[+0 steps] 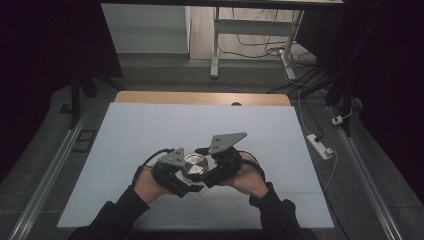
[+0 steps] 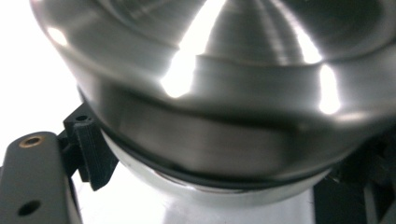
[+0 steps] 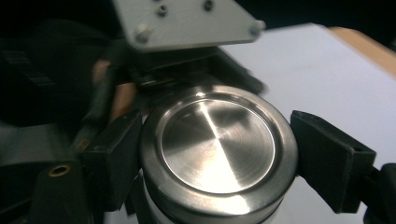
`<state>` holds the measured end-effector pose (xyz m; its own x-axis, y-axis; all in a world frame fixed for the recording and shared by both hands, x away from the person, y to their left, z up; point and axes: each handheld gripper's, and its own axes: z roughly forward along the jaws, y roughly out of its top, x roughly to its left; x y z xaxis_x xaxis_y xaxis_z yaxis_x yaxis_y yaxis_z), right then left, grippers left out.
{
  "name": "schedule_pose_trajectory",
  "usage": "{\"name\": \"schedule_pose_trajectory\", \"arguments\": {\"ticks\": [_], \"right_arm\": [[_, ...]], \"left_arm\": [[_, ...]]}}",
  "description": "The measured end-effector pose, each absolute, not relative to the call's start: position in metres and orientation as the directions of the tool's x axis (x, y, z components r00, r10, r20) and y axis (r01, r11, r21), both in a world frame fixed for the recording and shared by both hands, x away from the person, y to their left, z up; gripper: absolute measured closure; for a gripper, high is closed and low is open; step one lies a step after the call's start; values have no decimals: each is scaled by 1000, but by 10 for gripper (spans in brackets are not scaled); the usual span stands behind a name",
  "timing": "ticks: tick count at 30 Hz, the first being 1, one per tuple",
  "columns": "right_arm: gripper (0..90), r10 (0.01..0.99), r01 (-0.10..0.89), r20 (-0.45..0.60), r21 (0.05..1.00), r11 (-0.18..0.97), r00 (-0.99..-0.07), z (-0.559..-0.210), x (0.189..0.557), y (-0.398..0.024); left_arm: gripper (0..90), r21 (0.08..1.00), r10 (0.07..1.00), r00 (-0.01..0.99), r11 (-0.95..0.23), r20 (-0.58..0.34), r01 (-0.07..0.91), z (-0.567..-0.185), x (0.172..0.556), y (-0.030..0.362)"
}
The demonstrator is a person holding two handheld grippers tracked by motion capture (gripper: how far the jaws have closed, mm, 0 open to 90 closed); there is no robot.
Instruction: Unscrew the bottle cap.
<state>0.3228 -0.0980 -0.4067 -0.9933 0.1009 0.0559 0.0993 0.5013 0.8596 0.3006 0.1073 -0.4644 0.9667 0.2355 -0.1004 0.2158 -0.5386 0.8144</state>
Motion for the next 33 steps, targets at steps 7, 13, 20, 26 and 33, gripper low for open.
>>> {"name": "schedule_pose_trajectory", "arguments": {"ticks": [7, 13, 20, 26, 33], "right_arm": [[87, 104, 146, 108, 850, 506, -989, -410, 330, -102], [41, 300, 209, 45, 813, 543, -953, -404, 319, -91], [179, 423, 194, -62, 821, 537, -904, -410, 305, -75], [198, 297, 159, 2, 849, 504, -955, -406, 312, -87], [197, -11, 71, 85, 886, 459, -996, -412, 329, -106]], "left_arm": [[154, 792, 299, 950, -559, -84, 246, -468, 302, 103], [154, 782, 448, 892, -532, -65, 324, -469, 304, 106], [154, 785, 460, 885, -521, -71, 334, -469, 303, 106], [154, 811, 342, 933, -511, -114, 287, -467, 304, 110], [154, 817, 222, 968, -532, -119, 223, -467, 299, 102]]}}
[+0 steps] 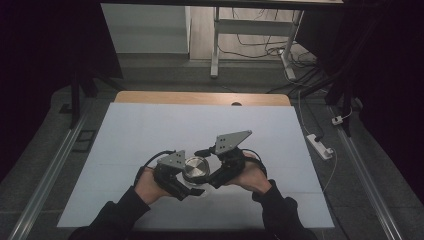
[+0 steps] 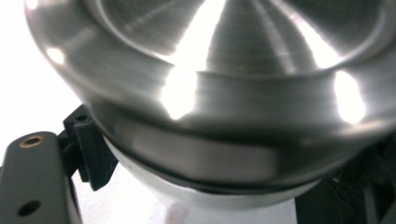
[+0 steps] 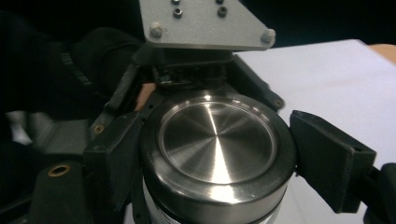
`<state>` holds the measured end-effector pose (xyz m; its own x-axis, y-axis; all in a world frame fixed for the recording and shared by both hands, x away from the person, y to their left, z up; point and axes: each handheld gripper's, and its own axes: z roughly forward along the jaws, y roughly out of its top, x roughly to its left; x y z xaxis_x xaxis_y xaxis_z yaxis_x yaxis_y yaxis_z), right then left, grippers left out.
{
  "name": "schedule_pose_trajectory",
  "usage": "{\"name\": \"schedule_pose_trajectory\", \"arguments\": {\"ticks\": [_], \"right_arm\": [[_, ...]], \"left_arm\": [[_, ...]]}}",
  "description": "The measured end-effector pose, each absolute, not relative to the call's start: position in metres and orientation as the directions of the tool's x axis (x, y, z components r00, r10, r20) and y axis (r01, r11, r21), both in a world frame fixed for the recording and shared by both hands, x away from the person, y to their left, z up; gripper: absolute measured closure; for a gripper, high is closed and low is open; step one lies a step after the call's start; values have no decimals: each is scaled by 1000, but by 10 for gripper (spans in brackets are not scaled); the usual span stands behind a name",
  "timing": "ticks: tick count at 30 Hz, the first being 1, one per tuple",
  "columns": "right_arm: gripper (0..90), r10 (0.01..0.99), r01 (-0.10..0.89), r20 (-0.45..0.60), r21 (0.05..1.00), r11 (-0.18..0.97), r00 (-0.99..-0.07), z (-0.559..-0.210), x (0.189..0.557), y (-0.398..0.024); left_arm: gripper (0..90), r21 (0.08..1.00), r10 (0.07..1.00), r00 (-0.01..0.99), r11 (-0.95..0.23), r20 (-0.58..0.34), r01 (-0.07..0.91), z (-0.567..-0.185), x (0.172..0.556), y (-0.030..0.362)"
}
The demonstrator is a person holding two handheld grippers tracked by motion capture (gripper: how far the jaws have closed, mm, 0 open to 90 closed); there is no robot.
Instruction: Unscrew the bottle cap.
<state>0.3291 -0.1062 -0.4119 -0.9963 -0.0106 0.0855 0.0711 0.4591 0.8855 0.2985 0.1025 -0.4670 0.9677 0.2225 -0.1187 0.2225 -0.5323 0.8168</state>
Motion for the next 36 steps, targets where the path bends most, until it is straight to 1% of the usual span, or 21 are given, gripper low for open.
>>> {"name": "schedule_pose_trajectory", "arguments": {"ticks": [2, 3, 4, 5, 7, 8, 9, 11, 12, 13, 14, 15, 17, 19, 20, 21, 22, 23, 27, 30, 36], "right_arm": [[172, 6, 77, 84, 874, 480, -996, -412, 330, -108], [85, 87, 104, 70, 860, 499, -994, -410, 328, -105], [66, 131, 128, 71, 853, 506, -989, -408, 327, -104], [66, 131, 128, 71, 853, 506, -989, -408, 327, -104], [1, 235, 183, 63, 826, 533, -970, -406, 322, -95], [1, 235, 183, 63, 826, 533, -970, -406, 322, -95], [0, 312, 196, 16, 810, 554, -950, -407, 316, -87], [0, 332, 191, -6, 808, 557, -943, -408, 314, -84], [65, 357, 187, -31, 808, 559, -934, -410, 309, -76], [65, 357, 187, -31, 808, 559, -934, -410, 309, -76], [87, 364, 184, -41, 806, 562, -931, -411, 308, -74], [167, 357, 164, -60, 809, 565, -932, -414, 307, -74], [171, 349, 157, -61, 812, 562, -935, -414, 307, -75], [175, 294, 153, -23, 814, 561, -956, -413, 312, -80], [175, 294, 153, -23, 814, 561, -956, -413, 312, -80], [176, 220, 120, -7, 822, 557, -975, -414, 315, -85], [176, 220, 120, -7, 822, 557, -975, -414, 315, -85], [177, 173, 114, 23, 833, 541, -985, -414, 318, -89], [178, 120, 106, 53, 861, 497, -991, -411, 321, -95], [178, 125, 101, 44, 860, 501, -991, -408, 322, -98], [178, 143, 101, 33, 860, 499, -989, -405, 323, -101]], "left_arm": [[154, 805, 254, 961, -546, -106, 233, -468, 300, 101], [154, 799, 282, 954, -549, -101, 247, -469, 300, 101], [154, 795, 310, 945, -545, -103, 265, -470, 301, 102], [154, 793, 338, 935, -539, -102, 282, -470, 302, 103], [154, 788, 382, 919, -532, -103, 309, -471, 304, 105], [154, 787, 393, 914, -530, -103, 317, -471, 305, 107], [154, 787, 404, 909, -526, -104, 324, -471, 306, 107], [154, 786, 411, 906, -525, -100, 325, -471, 305, 107], [154, 786, 405, 909, -529, -97, 320, -471, 305, 107], [154, 791, 404, 909, -520, -104, 322, -471, 304, 106], [154, 791, 401, 911, -525, -97, 315, -470, 303, 105], [154, 791, 393, 915, -528, -96, 310, -470, 303, 105], [154, 793, 376, 921, -529, -100, 302, -470, 303, 106], [154, 794, 355, 929, -533, -106, 294, -469, 303, 106], [154, 793, 329, 938, -542, -103, 278, -469, 303, 107], [154, 792, 312, 945, -549, -102, 266, -468, 303, 107], [154, 791, 300, 949, -554, -99, 258, -468, 302, 106], [154, 789, 285, 954, -563, -93, 245, -467, 302, 106], [154, 785, 247, 964, -577, -95, 225, -468, 302, 106], [154, 786, 242, 966, -578, -91, 219, -469, 303, 106], [154, 783, 266, 959, -576, -93, 236, -470, 305, 107]]}}
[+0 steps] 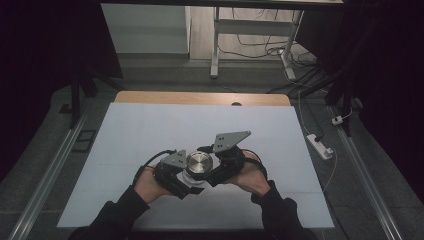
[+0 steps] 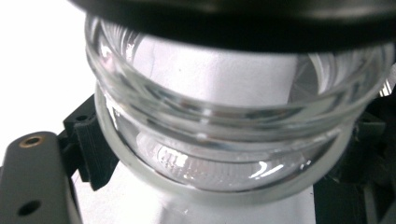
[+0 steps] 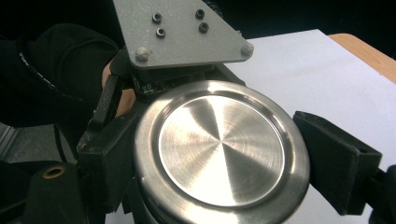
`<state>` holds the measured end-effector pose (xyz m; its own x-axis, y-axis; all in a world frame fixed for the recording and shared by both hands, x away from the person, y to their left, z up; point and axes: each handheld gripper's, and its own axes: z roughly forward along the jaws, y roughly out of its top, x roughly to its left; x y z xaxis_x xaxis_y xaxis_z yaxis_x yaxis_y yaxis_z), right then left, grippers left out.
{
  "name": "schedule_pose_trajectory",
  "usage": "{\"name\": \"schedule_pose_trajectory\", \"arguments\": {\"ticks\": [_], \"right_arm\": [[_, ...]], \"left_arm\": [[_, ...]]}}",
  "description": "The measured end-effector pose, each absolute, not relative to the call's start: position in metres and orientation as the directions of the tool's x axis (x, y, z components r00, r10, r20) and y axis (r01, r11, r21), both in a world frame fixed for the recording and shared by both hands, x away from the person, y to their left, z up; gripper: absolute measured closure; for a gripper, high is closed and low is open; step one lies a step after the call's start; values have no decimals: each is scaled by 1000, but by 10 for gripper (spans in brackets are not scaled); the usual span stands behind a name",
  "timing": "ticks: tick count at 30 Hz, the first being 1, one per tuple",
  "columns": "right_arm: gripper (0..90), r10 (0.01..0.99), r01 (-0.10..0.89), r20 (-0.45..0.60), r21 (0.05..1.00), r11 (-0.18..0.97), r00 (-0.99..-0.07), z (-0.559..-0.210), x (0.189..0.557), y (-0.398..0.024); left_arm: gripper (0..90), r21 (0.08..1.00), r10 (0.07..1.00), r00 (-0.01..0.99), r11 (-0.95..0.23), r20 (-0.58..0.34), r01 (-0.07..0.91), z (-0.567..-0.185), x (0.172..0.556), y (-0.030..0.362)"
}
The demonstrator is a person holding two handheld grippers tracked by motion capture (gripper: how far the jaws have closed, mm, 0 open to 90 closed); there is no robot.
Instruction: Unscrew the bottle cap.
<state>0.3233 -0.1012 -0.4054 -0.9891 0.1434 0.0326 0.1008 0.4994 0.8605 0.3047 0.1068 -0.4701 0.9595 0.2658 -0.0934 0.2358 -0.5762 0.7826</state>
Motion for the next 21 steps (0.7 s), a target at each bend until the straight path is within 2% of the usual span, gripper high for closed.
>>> {"name": "schedule_pose_trajectory", "arguments": {"ticks": [21], "right_arm": [[177, 245, 141, 19, 859, 492, -969, -405, 320, -105]], "left_arm": [[154, 784, 381, 920, -543, -89, 301, -475, 315, 120]]}}
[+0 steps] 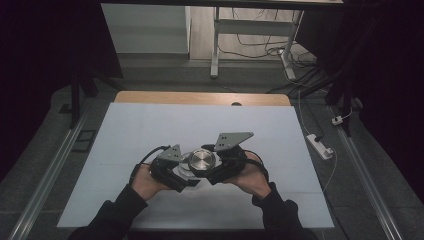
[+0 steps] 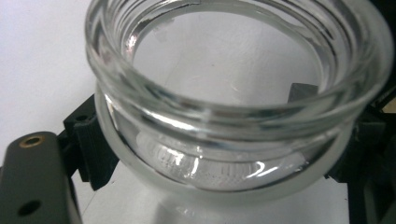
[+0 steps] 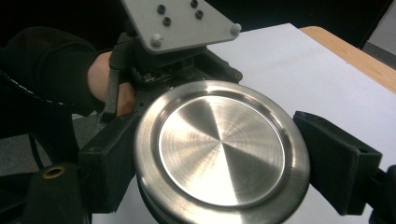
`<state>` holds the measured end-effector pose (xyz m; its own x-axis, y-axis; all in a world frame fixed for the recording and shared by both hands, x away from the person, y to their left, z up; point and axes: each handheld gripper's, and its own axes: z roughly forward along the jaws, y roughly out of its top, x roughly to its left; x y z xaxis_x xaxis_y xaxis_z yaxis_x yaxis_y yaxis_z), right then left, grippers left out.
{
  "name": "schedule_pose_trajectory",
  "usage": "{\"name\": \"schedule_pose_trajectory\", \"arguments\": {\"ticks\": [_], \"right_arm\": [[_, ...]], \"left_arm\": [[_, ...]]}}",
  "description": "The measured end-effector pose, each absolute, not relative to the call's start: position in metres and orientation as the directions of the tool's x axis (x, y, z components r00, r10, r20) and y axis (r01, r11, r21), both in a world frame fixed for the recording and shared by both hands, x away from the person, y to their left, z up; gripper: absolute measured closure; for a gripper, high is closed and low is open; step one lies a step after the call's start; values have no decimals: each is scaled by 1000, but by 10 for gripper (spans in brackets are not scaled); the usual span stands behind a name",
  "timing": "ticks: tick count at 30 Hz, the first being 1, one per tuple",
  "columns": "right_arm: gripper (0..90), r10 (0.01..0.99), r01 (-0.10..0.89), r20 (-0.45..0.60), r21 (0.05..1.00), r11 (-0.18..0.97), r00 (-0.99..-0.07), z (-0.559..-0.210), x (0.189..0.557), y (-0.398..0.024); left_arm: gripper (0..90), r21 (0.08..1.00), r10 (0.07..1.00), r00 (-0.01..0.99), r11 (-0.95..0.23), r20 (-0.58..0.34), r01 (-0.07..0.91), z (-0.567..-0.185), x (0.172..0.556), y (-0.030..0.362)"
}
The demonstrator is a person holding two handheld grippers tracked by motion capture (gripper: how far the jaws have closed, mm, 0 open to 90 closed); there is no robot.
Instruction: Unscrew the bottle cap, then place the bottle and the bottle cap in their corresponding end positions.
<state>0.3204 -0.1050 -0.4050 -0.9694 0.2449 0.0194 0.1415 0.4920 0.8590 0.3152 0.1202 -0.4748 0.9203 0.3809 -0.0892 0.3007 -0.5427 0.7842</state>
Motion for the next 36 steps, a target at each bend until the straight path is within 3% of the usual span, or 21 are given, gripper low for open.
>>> {"name": "schedule_pose_trajectory", "arguments": {"ticks": [36], "right_arm": [[178, 277, 137, 0, 869, 476, -961, -407, 294, -119]], "left_arm": [[154, 806, 443, 892, -497, -84, 322, -476, 336, 120]]}}
